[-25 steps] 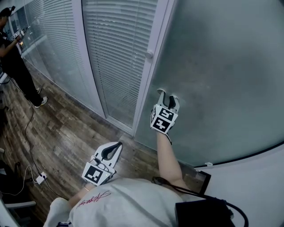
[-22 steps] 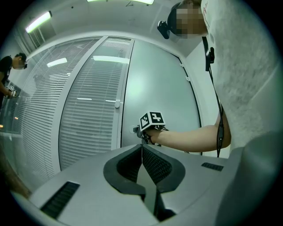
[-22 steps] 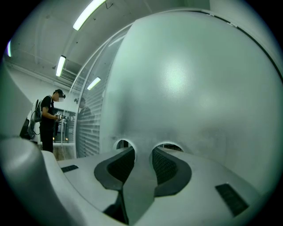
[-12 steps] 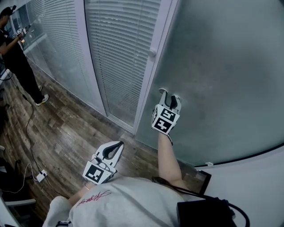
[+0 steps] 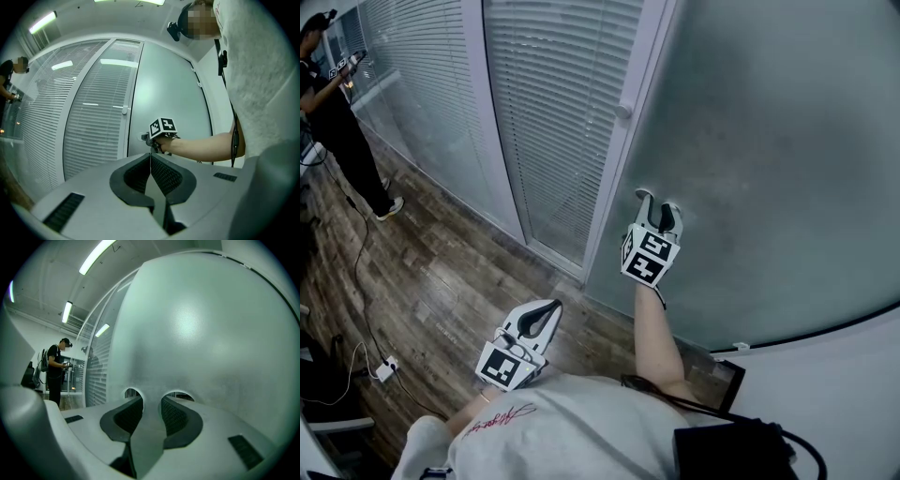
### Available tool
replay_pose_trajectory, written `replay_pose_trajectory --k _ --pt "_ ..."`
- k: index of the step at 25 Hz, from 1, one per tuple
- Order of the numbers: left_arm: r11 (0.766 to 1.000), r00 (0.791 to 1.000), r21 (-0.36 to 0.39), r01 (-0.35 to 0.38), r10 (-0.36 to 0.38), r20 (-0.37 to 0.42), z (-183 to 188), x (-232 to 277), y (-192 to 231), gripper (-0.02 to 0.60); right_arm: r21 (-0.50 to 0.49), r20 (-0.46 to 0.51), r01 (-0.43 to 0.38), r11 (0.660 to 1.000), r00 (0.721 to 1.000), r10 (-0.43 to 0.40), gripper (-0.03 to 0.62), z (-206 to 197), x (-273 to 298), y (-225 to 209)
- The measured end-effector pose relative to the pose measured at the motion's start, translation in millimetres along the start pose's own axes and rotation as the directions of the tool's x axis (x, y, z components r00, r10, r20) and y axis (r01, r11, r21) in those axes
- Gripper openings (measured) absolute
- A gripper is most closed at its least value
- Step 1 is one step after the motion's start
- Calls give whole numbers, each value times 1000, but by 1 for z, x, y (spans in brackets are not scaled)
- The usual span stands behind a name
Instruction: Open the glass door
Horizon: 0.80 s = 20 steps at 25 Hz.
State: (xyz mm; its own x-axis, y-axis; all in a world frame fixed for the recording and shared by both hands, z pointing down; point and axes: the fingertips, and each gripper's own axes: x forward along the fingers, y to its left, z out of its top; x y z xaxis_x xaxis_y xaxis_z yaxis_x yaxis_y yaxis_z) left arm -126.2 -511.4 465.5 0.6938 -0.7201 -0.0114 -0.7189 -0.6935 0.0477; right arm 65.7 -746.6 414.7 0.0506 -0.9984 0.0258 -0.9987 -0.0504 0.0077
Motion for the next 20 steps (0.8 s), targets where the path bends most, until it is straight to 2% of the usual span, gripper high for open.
replay_pose_trajectory --k 12,20 --pt "999 1000 -17 -28 28 1 -5 -20 -15 18 -4 6 -34 999 999 34 129 1 -18 6" --pt "999 999 -32 -40 40 2 13 -25 -26 18 -14 11 -61 998 998 61 129 22 -31 12"
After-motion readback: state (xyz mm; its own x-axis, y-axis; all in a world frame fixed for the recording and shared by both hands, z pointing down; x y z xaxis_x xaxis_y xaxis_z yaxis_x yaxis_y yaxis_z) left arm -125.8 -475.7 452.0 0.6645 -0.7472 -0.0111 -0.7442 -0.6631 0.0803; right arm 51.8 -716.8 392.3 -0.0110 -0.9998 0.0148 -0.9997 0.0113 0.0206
